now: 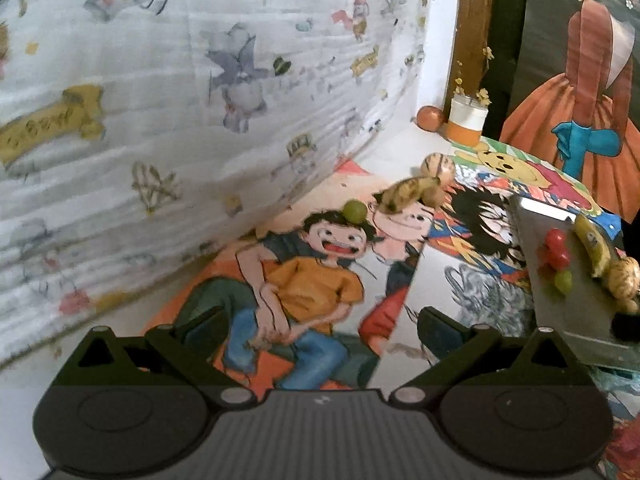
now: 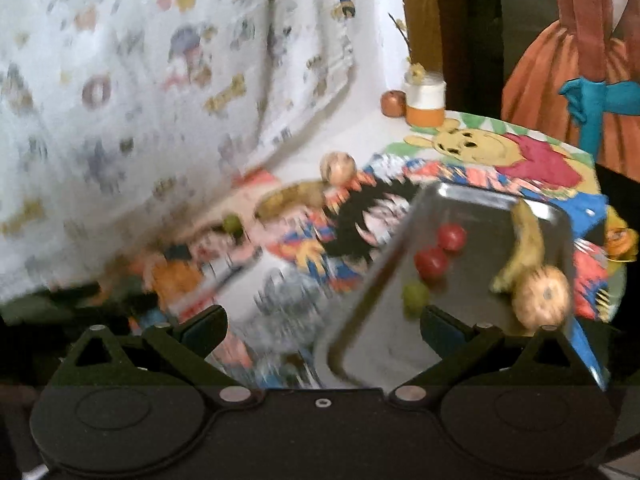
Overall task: Organize fruits
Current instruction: 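Reach the right gripper to the striped squash while the left reaches the banana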
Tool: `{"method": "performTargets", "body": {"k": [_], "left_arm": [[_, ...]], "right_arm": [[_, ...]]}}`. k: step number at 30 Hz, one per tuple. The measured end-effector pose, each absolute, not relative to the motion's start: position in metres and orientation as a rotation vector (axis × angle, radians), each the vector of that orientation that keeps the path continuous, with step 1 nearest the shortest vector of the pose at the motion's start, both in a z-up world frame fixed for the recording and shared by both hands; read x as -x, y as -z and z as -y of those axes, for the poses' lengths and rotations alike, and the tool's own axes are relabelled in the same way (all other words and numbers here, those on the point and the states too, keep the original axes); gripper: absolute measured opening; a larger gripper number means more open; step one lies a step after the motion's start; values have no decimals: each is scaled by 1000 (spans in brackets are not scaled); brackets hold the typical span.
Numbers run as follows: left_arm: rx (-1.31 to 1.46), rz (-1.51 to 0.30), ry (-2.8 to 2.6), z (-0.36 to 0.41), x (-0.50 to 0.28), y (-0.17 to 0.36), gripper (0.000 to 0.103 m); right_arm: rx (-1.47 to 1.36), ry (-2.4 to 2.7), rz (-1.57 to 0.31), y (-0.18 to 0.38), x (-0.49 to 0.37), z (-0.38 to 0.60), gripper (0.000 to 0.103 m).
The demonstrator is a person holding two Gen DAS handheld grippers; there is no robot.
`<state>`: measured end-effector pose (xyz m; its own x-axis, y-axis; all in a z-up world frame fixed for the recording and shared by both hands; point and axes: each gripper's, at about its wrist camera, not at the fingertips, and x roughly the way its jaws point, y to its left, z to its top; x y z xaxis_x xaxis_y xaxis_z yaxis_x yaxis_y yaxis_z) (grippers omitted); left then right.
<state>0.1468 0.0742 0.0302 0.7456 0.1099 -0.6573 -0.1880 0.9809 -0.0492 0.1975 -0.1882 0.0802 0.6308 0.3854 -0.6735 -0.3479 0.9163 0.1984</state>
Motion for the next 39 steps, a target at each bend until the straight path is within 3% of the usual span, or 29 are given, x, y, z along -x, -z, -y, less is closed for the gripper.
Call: {"method": "performTargets", "body": {"k": [12, 32, 39], "left_arm": [[95, -634, -128, -76, -202, -31, 103], [-87, -605, 128, -47, -323, -6, 102], [-137, -652, 181, -42, -343, 6, 90]], "right_arm": [[-43, -517, -771, -99, -317, 160, 102], [-162, -485, -902, -31, -466, 128, 97], [-191, -451, -938, -15, -490, 119, 89]]}}
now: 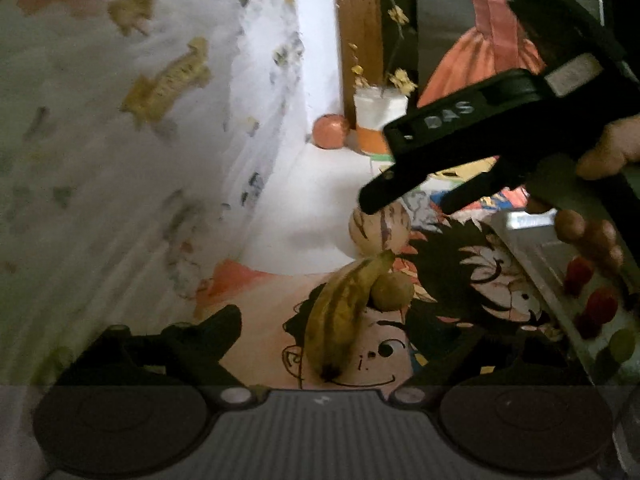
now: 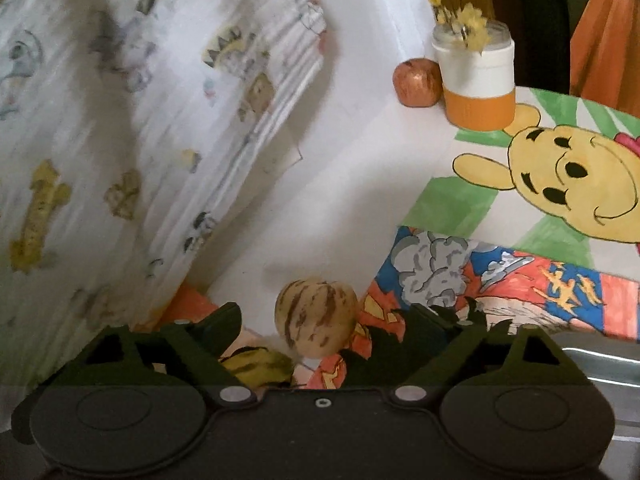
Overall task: Organize fruits
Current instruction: 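Reach the right gripper to the striped squash while the left reaches the banana, then close the right gripper on the striped squash while the left grasps the banana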
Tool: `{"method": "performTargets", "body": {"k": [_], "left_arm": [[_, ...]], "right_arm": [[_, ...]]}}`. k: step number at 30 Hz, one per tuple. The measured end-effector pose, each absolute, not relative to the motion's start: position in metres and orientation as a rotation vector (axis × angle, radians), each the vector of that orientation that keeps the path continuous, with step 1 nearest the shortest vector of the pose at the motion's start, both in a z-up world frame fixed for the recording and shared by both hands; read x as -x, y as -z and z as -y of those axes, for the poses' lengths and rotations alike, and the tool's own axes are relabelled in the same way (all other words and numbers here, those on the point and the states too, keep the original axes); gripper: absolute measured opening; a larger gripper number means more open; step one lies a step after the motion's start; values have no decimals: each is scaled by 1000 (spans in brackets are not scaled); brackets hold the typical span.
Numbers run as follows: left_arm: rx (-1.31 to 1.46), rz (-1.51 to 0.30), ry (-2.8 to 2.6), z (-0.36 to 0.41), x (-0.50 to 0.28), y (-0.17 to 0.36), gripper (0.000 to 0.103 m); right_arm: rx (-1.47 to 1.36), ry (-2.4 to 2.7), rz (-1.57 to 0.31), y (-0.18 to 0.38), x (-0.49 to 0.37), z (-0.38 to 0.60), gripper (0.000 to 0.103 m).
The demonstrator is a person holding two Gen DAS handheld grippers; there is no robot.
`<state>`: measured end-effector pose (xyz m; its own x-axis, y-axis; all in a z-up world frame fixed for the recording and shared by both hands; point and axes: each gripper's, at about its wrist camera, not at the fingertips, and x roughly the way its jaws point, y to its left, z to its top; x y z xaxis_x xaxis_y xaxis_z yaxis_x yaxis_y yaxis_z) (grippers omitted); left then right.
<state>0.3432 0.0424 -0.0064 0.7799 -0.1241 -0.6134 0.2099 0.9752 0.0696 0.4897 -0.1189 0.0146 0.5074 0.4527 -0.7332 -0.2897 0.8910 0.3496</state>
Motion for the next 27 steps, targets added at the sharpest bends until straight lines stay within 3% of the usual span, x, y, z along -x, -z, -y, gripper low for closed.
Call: {"method": "performTargets", "body": {"k": [11, 15, 18, 20, 27], "left_arm": [[-143, -737, 201, -41, -367, 17, 59], [-110, -752, 213, -43, -372, 19, 53], [-110, -754, 222, -41, -375, 19, 41], [-110, -757, 229, -40, -376, 19, 37], [-64, -792, 228, -40, -377, 14, 33]], "right_arm": [[-193, -455, -946, 1, -496, 109, 71], [-192, -452, -931, 3, -495, 108, 66], [-190, -446, -929, 5, -496, 109, 59], [-195, -449, -928, 5, -496, 109, 53], [-227, -444, -923, 1, -488, 116, 53]]}}
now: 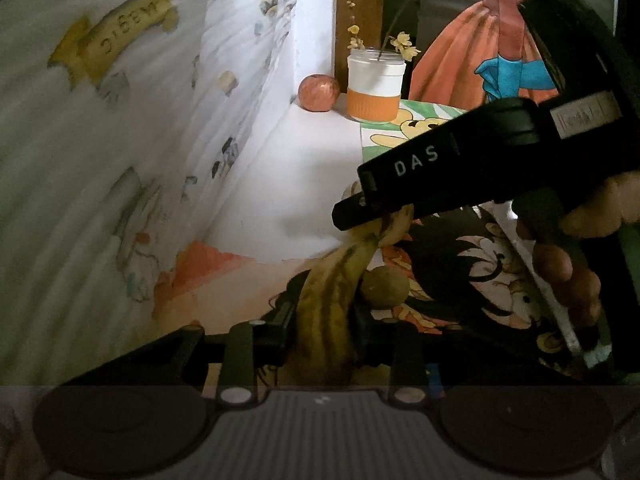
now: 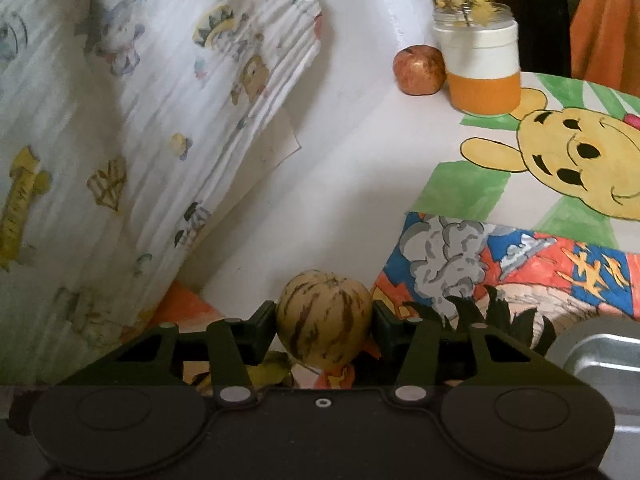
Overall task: Organize fruits
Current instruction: 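Close the right gripper on the striped squash while the left grasps the banana, then carry the squash in the right gripper while the left carries the banana to the tray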
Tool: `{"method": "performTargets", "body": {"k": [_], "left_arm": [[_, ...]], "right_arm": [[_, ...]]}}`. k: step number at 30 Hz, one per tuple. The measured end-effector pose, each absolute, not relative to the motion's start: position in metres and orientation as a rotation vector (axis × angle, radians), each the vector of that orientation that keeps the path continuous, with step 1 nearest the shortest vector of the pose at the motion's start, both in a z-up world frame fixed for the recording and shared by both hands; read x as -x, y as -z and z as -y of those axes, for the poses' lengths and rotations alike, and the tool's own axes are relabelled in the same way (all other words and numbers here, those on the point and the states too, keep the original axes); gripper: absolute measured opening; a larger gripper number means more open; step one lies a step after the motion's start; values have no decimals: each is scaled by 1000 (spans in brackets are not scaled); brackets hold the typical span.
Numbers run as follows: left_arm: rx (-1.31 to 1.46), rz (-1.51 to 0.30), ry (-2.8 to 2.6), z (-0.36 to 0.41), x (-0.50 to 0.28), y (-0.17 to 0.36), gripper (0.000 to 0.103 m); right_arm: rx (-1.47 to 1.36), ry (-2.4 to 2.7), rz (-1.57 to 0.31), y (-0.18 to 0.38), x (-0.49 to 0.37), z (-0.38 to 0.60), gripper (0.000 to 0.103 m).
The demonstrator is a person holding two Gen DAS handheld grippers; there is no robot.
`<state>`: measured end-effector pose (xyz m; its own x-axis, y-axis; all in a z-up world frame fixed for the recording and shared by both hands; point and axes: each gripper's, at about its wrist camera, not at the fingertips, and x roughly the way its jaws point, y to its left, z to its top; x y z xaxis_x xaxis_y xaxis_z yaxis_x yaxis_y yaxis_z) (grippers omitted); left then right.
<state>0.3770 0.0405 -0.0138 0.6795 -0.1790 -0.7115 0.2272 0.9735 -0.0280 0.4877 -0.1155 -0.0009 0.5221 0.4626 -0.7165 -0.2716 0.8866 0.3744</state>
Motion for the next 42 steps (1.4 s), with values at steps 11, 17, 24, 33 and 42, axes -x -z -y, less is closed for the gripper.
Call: {"method": "performTargets", "body": {"k": [11, 17, 24, 33, 42], "left_arm": [[61, -790, 133, -38, -344, -5, 32], [145, -768, 104, -35, -327, -21, 32], [212, -748, 135, -6, -306, -37, 32], [249, -753, 219, 53, -284, -40, 32], [286, -781, 276, 92, -255, -31, 32]], "right_arm": [[-270, -458, -878, -32, -450, 151, 53], [-285, -441, -851, -51, -416, 188, 53], [-295, -397, -834, -66, -372, 243, 53], [-307, -335, -812, -75, -321, 308, 53], [-337, -310, -805, -66, -268, 344, 53]]}}
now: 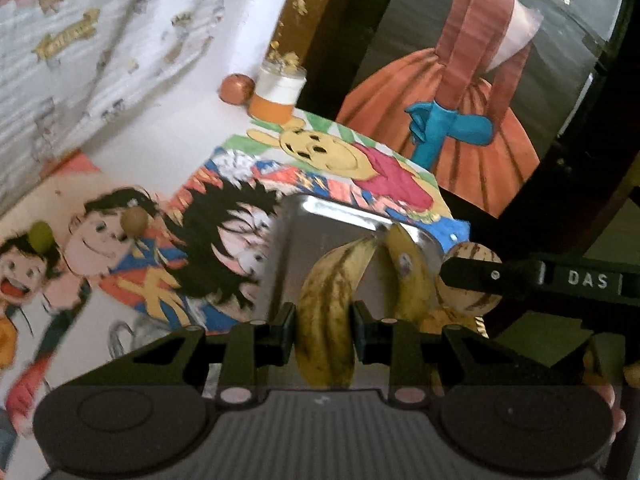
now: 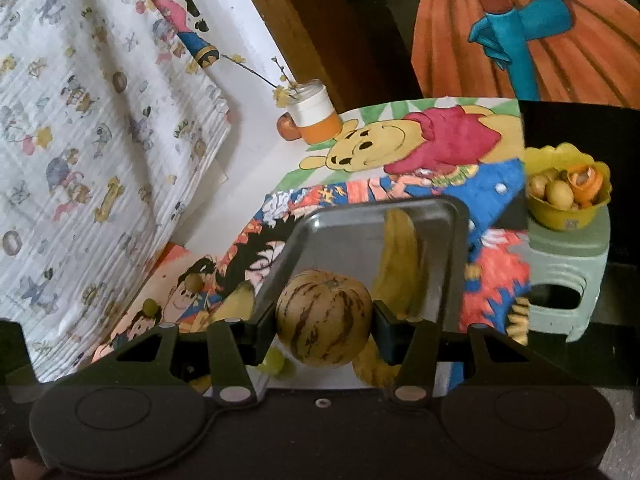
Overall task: Organize fruits
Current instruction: 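Carry the squash in the right gripper while the left carries the banana to the tray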
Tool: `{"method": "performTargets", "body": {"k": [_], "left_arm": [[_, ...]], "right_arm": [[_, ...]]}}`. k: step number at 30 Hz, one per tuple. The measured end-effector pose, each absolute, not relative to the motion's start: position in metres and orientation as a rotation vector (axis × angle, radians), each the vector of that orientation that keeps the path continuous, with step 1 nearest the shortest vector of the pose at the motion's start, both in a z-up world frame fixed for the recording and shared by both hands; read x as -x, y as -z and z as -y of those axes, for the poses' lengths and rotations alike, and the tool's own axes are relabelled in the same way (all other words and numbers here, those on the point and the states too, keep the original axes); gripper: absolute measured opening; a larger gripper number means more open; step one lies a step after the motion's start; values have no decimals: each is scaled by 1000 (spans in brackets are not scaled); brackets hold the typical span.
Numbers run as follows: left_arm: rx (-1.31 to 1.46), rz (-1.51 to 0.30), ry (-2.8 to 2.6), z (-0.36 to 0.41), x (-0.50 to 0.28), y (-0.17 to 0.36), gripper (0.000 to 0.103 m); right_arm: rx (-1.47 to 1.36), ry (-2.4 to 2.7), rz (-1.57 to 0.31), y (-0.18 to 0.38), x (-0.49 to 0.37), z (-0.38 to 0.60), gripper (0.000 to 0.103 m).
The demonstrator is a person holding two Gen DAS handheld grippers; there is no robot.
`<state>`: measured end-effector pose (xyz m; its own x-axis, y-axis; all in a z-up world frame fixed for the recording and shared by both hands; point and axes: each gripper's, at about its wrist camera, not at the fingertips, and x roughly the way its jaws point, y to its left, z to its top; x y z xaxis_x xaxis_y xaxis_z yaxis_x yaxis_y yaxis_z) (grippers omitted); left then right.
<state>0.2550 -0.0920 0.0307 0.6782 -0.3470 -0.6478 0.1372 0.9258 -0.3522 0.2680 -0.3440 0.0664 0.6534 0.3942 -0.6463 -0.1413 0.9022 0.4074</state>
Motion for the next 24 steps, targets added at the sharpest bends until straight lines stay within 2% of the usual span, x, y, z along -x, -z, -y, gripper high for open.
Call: {"method": "performTargets", "body": {"k": [16, 24], "left_arm": [[279, -825, 244, 100, -225, -9, 32], [251, -832, 253, 104, -221, -1, 32]], "right_arm": [[-360, -294, -819, -30, -203, 347, 53], [-275, -251, -782, -16, -186, 333, 53]]}}
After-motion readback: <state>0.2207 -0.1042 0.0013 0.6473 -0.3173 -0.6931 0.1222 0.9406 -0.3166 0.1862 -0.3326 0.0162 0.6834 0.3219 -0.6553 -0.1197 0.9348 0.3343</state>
